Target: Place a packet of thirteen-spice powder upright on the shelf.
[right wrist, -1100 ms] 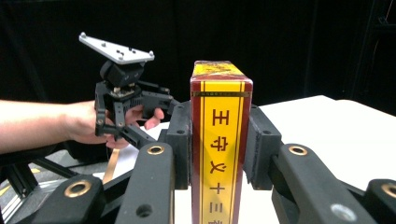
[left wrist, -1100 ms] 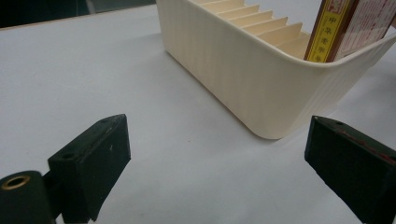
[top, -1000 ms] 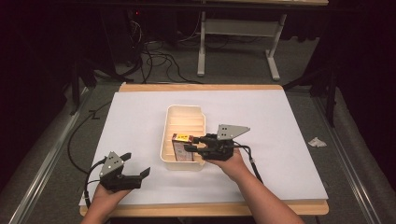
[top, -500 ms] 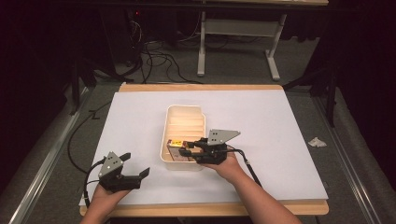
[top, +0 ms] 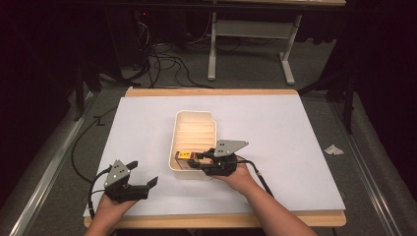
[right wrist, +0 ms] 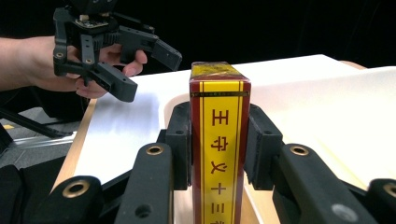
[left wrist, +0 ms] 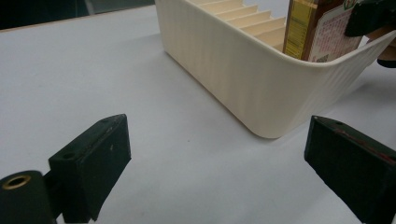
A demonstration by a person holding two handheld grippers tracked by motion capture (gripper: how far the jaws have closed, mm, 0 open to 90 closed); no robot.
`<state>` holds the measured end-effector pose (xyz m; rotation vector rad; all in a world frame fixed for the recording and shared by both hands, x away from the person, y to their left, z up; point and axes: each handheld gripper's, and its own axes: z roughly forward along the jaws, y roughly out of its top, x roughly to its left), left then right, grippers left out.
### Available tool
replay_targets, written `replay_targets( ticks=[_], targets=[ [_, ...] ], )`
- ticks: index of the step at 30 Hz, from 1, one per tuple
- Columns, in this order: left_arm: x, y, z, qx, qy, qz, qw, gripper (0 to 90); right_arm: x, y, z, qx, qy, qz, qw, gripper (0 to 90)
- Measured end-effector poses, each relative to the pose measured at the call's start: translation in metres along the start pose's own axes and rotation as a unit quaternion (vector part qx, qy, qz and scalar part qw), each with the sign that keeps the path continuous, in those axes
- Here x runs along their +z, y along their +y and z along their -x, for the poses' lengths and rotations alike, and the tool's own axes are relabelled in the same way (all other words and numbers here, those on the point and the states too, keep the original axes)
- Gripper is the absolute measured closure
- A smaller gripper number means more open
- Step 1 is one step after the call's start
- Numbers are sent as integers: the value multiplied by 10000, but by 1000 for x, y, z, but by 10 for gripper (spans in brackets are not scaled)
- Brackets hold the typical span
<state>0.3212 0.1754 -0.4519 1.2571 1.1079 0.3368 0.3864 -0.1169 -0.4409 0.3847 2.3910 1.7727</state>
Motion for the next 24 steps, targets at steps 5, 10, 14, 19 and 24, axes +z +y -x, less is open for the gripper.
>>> replay_targets(
  ticks=[5, 10, 14, 19, 24],
  targets=[
    [1, 0, 0, 6, -1, -4, 10000, 78, -2, -1, 0, 51, -9, -31, 10000, 677],
    [1, 0, 1, 12, -10, -21, 10000, 78, -6, -2, 0, 130, -34, -65, 9999, 671],
    [2, -2, 2, 42, -25, -81, 10000, 78, -10, -3, -2, 126, -85, -148, 9998, 668],
    [3, -3, 1, 53, -6, -84, 10000, 79, -14, -6, -2, 152, -99, -191, 9997, 663],
    [3, -2, 1, 50, -5, -76, 10000, 79, -17, -7, 0, 238, -121, -194, 9995, 648]
  ],
)
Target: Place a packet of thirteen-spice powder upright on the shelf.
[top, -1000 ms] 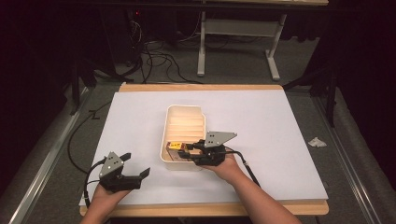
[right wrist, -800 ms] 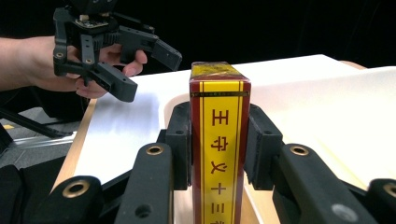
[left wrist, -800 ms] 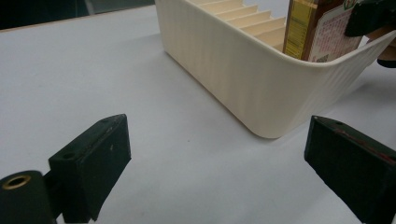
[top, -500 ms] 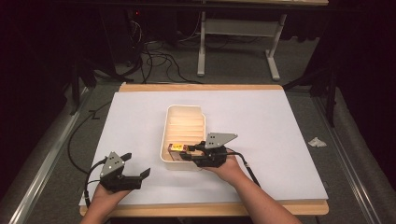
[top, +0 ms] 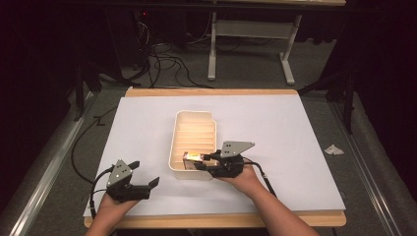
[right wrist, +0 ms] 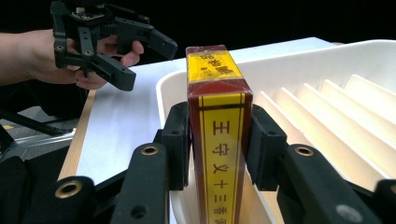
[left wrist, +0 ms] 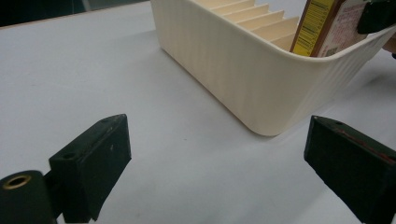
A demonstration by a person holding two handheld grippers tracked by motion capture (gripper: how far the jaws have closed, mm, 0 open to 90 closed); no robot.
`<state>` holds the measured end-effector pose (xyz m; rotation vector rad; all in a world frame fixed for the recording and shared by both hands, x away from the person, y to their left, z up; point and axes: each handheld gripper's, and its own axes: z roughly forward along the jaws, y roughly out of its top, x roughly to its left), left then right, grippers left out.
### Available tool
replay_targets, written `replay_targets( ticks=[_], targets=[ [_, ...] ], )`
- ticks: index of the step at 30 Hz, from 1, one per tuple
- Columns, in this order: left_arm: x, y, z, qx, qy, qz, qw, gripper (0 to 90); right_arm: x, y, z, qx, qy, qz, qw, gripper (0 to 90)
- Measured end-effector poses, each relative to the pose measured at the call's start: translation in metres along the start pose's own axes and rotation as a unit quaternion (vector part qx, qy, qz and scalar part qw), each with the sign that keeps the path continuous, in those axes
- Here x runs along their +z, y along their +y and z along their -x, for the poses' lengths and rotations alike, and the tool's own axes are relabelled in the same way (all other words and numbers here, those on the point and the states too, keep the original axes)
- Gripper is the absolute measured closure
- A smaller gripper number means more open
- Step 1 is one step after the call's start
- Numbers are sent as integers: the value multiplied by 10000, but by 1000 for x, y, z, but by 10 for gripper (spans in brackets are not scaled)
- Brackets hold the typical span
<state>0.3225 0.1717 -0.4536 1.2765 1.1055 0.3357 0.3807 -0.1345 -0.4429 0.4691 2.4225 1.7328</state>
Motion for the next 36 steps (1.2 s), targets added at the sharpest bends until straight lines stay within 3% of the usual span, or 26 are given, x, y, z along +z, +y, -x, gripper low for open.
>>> replay_targets(
  ticks=[23, 36],
  targets=[
    [2, -2, 1, 60, -46, -100, 9999, 79, -7, 3, -1, 124, -23, 149, 9998, 531],
    [3, -3, 2, 80, -43, -118, 9999, 79, -9, 8, -5, 44, -68, 265, 9996, 456]
  ],
)
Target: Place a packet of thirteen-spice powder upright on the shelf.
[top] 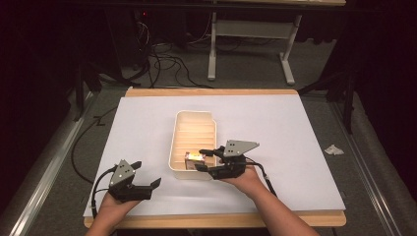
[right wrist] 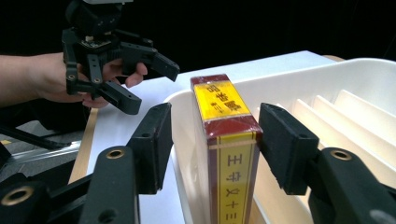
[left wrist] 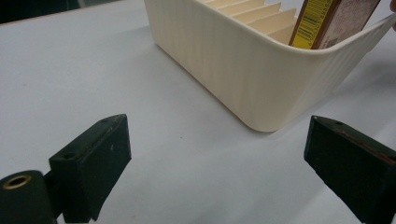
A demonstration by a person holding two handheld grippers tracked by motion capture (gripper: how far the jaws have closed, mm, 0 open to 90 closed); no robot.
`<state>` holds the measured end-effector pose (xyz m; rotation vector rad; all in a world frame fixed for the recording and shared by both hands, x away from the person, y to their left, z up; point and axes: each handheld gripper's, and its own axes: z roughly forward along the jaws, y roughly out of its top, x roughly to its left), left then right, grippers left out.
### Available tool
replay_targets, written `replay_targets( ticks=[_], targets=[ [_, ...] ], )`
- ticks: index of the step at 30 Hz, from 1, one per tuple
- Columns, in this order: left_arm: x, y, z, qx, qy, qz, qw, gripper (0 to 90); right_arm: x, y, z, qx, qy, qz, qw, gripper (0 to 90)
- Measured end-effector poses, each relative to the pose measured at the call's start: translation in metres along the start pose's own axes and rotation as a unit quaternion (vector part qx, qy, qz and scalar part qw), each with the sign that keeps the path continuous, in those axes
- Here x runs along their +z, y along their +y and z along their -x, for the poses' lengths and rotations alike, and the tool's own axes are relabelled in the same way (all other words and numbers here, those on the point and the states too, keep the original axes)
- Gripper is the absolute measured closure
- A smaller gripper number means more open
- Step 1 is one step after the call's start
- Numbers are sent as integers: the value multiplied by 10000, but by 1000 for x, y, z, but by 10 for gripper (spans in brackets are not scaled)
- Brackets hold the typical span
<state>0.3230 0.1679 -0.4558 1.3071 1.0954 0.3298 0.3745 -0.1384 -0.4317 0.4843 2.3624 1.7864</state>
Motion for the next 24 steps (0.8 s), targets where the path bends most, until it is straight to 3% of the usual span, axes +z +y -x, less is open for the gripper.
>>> replay_targets(
  ticks=[9, 10, 19, 24],
  targets=[
    [1, -1, 0, -46, 6, 13, 10000, 79, -6, 10, -5, 42, -146, 137, 9998, 392],
    [1, -1, 0, 20, 8, -27, 10000, 79, -6, 11, -5, 58, -179, 148, 9997, 382],
    [1, 1, -1, -18, -11, 44, 10000, 80, -21, 13, 2, 165, -592, 267, 9978, 331],
    [2, 2, -1, -31, 8, 61, 10000, 81, -43, 11, 9, 178, -1032, 387, 9938, 312]
  ],
)
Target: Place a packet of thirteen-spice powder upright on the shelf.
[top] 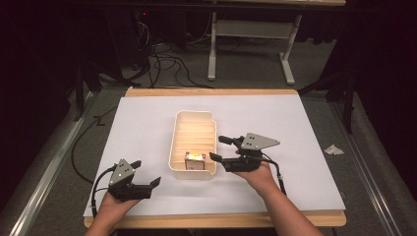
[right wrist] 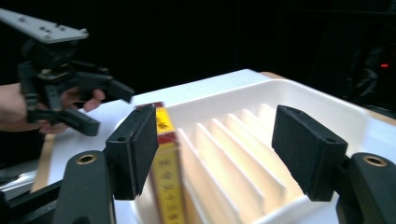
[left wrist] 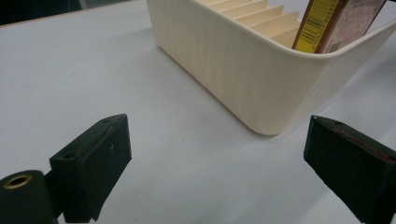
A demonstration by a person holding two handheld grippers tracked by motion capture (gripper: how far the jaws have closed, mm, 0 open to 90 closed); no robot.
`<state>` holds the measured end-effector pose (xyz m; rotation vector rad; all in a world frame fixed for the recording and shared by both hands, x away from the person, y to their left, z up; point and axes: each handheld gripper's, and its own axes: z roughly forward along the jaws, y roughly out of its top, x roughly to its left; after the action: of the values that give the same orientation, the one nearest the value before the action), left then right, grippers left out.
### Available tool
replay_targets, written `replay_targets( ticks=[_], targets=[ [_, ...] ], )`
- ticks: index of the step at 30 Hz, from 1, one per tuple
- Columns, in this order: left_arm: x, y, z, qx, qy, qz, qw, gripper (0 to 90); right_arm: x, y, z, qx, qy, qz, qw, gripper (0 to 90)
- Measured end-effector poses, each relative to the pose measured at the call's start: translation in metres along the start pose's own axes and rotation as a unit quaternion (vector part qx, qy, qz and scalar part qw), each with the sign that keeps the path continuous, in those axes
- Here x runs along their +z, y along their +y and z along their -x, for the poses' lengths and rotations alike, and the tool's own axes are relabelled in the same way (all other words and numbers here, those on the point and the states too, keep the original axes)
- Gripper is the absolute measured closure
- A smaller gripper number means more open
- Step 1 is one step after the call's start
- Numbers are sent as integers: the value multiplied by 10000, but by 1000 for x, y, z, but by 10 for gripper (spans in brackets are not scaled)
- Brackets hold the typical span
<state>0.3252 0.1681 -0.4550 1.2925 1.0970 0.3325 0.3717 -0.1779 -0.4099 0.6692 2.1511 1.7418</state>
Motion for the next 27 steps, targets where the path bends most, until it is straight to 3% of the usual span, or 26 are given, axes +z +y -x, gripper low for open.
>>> replay_targets(
  ticks=[1, 2, 3, 4, 6, 8, 13, 14, 16, 19, 22, 27],
  targets=[
    [0, 0, 0, 0, 0, 0, 10000, 81, 0, 0, 0, 0, 0, 0, 10000, 312],
    [0, 0, 1, 8, -5, 15, 10000, 82, -7, -1, 3, -56, -221, 5, 9997, 294],
    [0, 0, 1, 8, -5, 15, 10000, 83, -7, -1, 3, -56, -221, 5, 9997, 294],
    [0, -1, 1, 35, -1, 7, 10000, 83, -15, -4, 7, -72, -427, -26, 9991, 268],
    [0, -1, 2, 22, -11, 1, 10000, 83, -18, -5, 8, -83, -497, -44, 9987, 255],
    [0, 0, 1, 16, -11, 12, 10000, 83, -29, -10, 13, -100, -807, -99, 9966, 227],
    [0, 0, 1, 25, 2, 23, 10000, 83, -55, -20, 24, 36, -1517, -203, 9882, 189],
    [-1, 2, 0, -15, 7, 74, 10000, 83, -66, -25, 29, 93, -1740, -228, 9844, 179],
    [-1, 2, 0, -22, 21, 89, 10000, 83, -69, -26, 30, 88, -1824, -265, 9828, 179],
    [0, 2, -1, 1, 24, 63, 10000, 83, -86, -34, 34, 135, -2117, -415, 9764, 183],
    [0, 2, -1, -29, 22, 86, 10000, 83, -103, -44, 32, 17, -2298, -580, 9715, 184],
    [1, 1, 0, 5, -2, 52, 10000, 83, -119, -54, 30, 177, -2373, -612, 9693, 185]
  ],
)
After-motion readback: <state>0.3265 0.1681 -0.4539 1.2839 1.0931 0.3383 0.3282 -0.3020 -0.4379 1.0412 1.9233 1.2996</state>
